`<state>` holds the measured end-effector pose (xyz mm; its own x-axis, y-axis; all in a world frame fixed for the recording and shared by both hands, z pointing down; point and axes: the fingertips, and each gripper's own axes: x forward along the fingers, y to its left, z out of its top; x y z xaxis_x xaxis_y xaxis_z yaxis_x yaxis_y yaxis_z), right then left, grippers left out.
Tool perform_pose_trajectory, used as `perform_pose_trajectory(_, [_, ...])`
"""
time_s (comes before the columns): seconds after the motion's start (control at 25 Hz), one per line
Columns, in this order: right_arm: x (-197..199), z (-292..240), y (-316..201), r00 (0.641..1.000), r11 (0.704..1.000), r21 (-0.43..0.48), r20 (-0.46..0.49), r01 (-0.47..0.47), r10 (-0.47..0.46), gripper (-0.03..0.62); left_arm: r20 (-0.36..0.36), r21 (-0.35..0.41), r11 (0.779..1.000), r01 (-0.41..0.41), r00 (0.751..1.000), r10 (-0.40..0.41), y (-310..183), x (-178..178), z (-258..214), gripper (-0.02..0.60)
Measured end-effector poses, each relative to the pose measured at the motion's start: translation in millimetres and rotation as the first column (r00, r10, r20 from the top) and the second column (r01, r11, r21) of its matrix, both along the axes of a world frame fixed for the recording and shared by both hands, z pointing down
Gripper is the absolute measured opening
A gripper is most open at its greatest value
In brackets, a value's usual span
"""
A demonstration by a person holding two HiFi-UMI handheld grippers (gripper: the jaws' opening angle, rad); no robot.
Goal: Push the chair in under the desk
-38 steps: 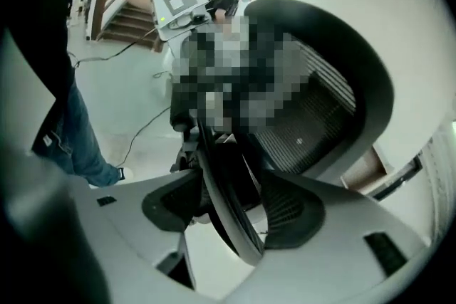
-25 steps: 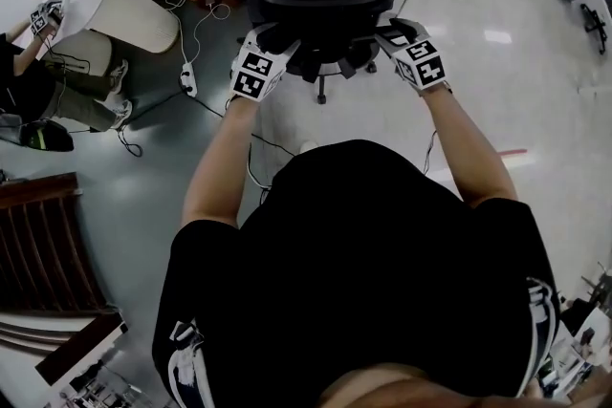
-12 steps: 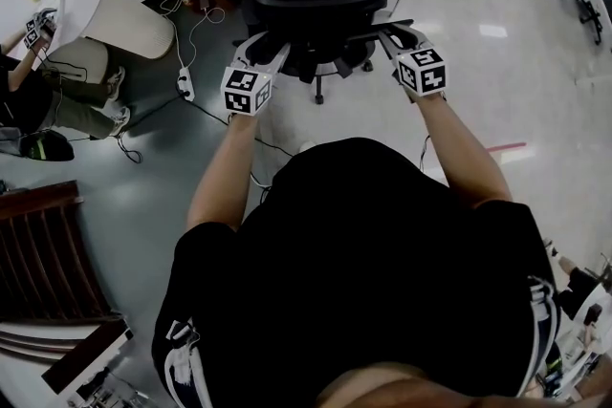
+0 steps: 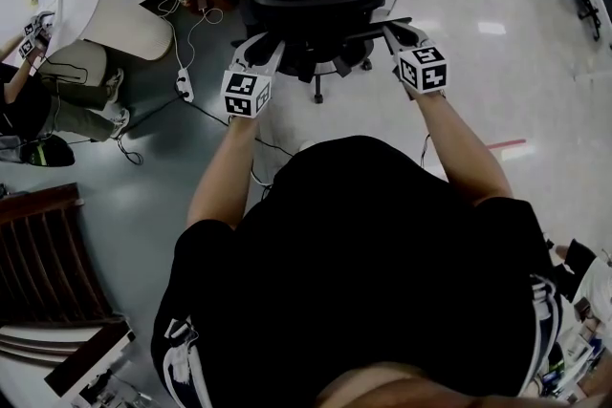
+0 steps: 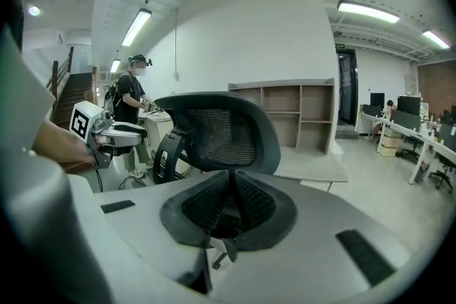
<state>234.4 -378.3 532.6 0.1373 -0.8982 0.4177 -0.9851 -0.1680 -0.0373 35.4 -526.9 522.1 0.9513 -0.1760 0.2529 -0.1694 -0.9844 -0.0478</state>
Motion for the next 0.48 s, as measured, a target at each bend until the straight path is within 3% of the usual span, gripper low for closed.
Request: perform_pose_trajectory(0.48, [-3.3,1.5,-0.8,1.000,1.000,0.010,0.006,-0.003,0.003,0.006,0.008,0.002,1.000,0.012,1.000,-0.012,-2.8,-6.7,6.8,0.091])
